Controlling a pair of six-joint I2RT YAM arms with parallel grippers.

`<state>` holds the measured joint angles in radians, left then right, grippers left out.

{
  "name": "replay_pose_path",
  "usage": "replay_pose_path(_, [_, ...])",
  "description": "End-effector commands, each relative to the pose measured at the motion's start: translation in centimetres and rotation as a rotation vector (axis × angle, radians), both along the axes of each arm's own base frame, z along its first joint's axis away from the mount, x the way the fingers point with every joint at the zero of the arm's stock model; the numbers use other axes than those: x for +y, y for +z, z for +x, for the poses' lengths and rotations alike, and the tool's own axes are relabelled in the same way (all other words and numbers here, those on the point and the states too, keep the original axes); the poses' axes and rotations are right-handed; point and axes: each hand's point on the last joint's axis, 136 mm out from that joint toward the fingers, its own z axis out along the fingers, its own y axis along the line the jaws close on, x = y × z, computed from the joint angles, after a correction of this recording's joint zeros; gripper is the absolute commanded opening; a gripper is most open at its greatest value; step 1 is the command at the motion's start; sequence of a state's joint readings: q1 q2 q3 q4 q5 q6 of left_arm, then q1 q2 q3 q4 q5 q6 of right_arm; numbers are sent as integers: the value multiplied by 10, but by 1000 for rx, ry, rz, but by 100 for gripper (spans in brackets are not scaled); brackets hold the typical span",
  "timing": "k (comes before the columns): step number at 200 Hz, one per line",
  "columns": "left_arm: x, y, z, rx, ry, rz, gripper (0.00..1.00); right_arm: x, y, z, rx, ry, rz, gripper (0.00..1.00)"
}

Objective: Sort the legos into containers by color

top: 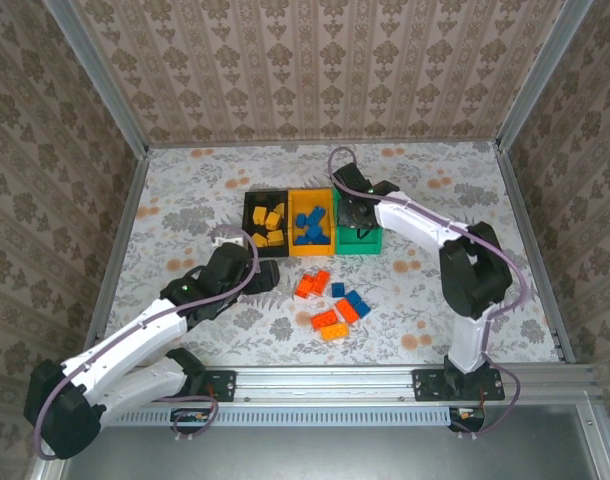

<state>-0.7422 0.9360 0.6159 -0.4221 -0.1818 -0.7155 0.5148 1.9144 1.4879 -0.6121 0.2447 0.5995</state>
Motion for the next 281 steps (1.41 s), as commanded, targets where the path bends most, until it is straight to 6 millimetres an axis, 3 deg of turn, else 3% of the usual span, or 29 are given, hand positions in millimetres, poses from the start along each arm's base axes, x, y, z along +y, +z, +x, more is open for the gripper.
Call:
replay_pose_path(1, [-11,8,2,-12,-46,-5,100,1,3,5,27,9,8,45])
replay_pose_path(28, [-16,5,2,-2,-60,-2,100,4,10,6,15,10,28,65])
replay_pose_path(60, [-19,8,3,-4,-74,-3,100,4,34,-4,-35,26,63,73])
replay_pose_path(84, [-18,13,2,-14,-68,-13,100,6,46,-30,-52,65,94,75])
replay_pose_path(114, [-18,15,0,-17,-69,-30,100,11,45,-77,-46,139,105,76])
replay_pose_path(147, [-15,12,-1,-8,-53,-31,100,36,34,-129,-20,311,96,77])
replay_pose_path(171, [-15,10,-1,-10,-47,-41,100,57,20,-151,-18,429,56,77])
replay_pose_path(193, [-15,7,-2,0,-44,-38,100,64,1,-156,20,455,17,77])
replay_pose_path(229, [-11,2,-4,10,-33,-35,100,61,-26,-147,53,381,-64,77])
replay_pose_path(281, [-6,-2,-6,14,-24,-26,100,68,-58,-148,100,373,-58,71])
